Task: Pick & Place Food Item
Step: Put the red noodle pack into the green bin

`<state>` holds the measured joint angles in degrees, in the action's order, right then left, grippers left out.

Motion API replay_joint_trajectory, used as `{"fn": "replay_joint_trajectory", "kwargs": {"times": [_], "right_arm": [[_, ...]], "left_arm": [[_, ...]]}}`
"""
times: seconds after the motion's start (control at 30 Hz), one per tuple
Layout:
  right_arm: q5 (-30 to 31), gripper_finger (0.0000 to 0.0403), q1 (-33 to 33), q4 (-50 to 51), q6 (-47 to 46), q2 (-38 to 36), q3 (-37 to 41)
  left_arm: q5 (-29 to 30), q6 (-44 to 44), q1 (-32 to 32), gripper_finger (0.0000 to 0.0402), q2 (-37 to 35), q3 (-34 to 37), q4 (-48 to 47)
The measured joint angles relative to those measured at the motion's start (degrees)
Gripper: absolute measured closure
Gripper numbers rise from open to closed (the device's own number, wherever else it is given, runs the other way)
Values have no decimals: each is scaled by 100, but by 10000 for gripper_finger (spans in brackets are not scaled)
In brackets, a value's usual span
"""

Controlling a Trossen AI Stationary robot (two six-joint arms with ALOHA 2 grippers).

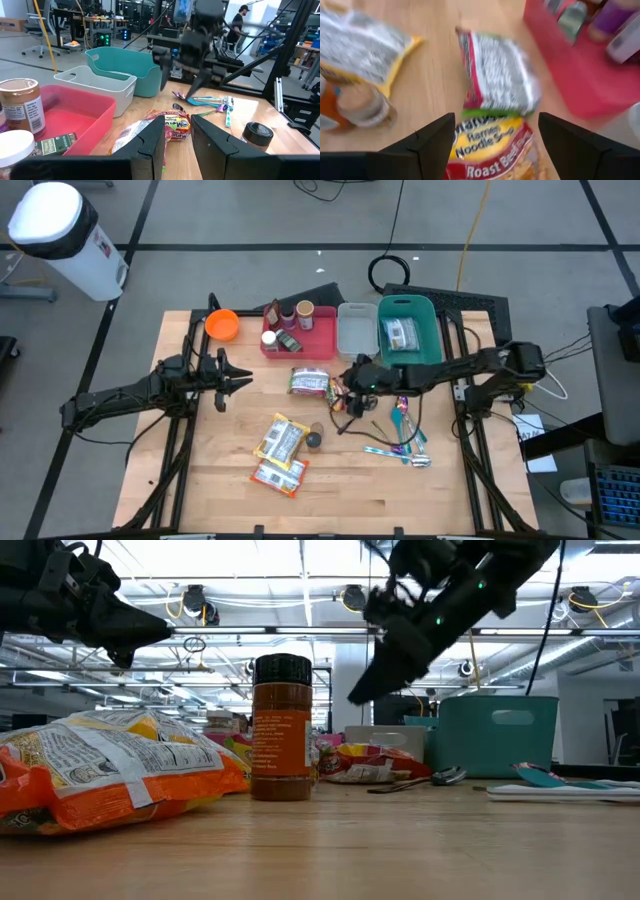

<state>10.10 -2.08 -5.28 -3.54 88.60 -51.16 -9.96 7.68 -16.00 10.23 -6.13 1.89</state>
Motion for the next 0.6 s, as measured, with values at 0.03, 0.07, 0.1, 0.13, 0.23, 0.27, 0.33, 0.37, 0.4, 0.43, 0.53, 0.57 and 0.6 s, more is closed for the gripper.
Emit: {"fn": "replay_joint_trajectory", "kwargs": {"times": [0.03, 0.07, 0.1, 0.13, 0.23, 0.27, 0.33, 0.37, 0.4, 0.43, 0.53, 0.57, 0.6], "right_arm": [[-76, 125, -1, 20, -24, 88, 0], [-180, 126, -1, 9, -57, 177, 0], [-294, 127, -1, -25, -87, 261, 0], [-413, 128, 3, -28, -138, 337, 0], [-589, 130, 43, -7, -239, 532, 0], [-588, 131, 68, -8, -240, 596, 0], [-583, 133, 105, 2, -232, 706, 0], [-583, 135, 113, -2, -228, 760, 0], [-576, 136, 127, -4, -224, 798, 0], [-570, 138, 140, 15, -220, 824, 0], [-562, 149, 146, 39, -233, 890, -2], [-559, 154, 146, 38, -269, 900, -2], [-557, 160, 146, 42, -309, 900, -2]], "left_arm": [[0, 0, 0, 304, 1, 0, -6], [1, 0, 0, 304, 1, 0, -5], [1, 0, 0, 304, 0, 0, -7], [1, 0, -1, 304, 1, 0, -9], [1, -4, -1, 304, 1, 0, -17], [1, -7, -1, 304, -1, 0, -19], [3, -7, 1, 304, 1, 0, -22], [3, -7, 1, 304, 1, 0, -24], [1, -7, -1, 304, 0, 0, -24], [3, -9, -1, 304, -1, 0, -26], [2, -9, -1, 304, 1, 0, -30], [1, -9, 0, 304, 0, 0, -36], [2, -9, 0, 304, 1, 0, -38]]}}
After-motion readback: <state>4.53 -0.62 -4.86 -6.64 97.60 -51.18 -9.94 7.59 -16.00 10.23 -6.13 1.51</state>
